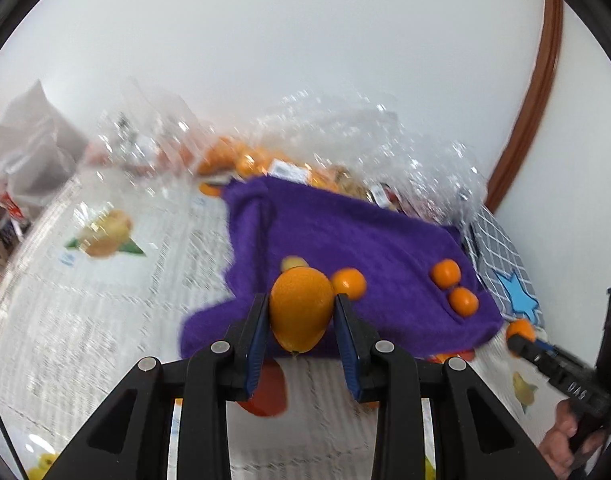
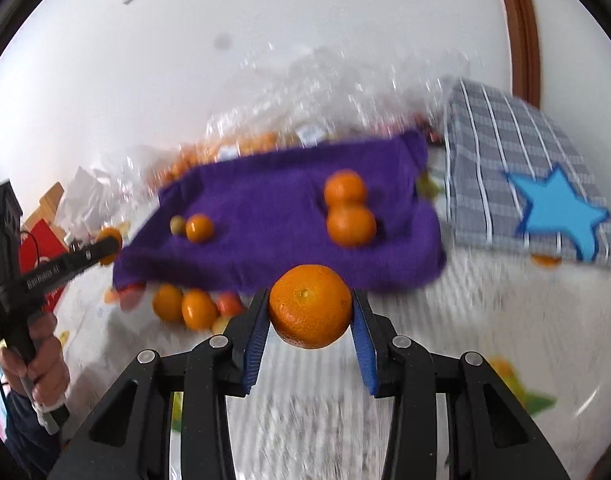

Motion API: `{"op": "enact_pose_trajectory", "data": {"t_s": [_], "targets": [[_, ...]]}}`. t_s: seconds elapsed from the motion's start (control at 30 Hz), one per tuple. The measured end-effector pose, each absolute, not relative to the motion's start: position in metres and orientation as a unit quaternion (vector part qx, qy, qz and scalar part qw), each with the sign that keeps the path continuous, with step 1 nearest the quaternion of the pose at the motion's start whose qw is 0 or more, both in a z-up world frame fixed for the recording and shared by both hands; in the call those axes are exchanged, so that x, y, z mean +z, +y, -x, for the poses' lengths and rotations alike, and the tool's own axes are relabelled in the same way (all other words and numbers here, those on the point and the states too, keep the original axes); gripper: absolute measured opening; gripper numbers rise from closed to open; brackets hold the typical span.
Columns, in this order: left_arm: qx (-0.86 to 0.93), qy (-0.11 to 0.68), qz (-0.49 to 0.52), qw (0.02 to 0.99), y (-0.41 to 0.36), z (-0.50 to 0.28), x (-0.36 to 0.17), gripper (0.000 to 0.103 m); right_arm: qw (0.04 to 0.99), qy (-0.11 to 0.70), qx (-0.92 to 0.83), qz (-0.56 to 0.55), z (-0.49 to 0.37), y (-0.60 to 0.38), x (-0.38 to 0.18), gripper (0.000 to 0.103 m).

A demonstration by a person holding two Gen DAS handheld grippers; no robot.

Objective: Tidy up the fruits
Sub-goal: 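Carry the large orange over the towel while the left tool grasps an orange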

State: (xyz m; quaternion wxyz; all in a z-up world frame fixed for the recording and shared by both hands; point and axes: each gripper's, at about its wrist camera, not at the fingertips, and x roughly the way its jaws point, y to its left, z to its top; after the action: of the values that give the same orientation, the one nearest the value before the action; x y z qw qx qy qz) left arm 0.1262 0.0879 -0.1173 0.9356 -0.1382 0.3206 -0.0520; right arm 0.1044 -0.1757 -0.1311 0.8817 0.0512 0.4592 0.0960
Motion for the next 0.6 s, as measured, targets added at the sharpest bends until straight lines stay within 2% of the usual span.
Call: {"op": "enact_pose_trajectory", "data": {"t_s": [0.27, 0.47, 0.6], "targets": [[-0.035, 0.328, 0.152, 0.932, 0.093, -0.165, -0.108, 0.031, 0.89, 0.438, 0.121, -0.033, -0.159, -0.155, -0.118, 0.04], [-0.054, 0.344, 0.153, 0.925, 0.075, -0.188, -0.128, 0.031, 0.881, 0.451, 0.137, -0.029, -0.185, -0.141, -0.14, 0.04], [-0.055, 0.354, 0.116, 0.926, 0.065, -0.191, -0.137, 0.031, 0.863, 0.479, 0.157, -0.035, -0.186, -0.139, -0.165, 0.04]]}}
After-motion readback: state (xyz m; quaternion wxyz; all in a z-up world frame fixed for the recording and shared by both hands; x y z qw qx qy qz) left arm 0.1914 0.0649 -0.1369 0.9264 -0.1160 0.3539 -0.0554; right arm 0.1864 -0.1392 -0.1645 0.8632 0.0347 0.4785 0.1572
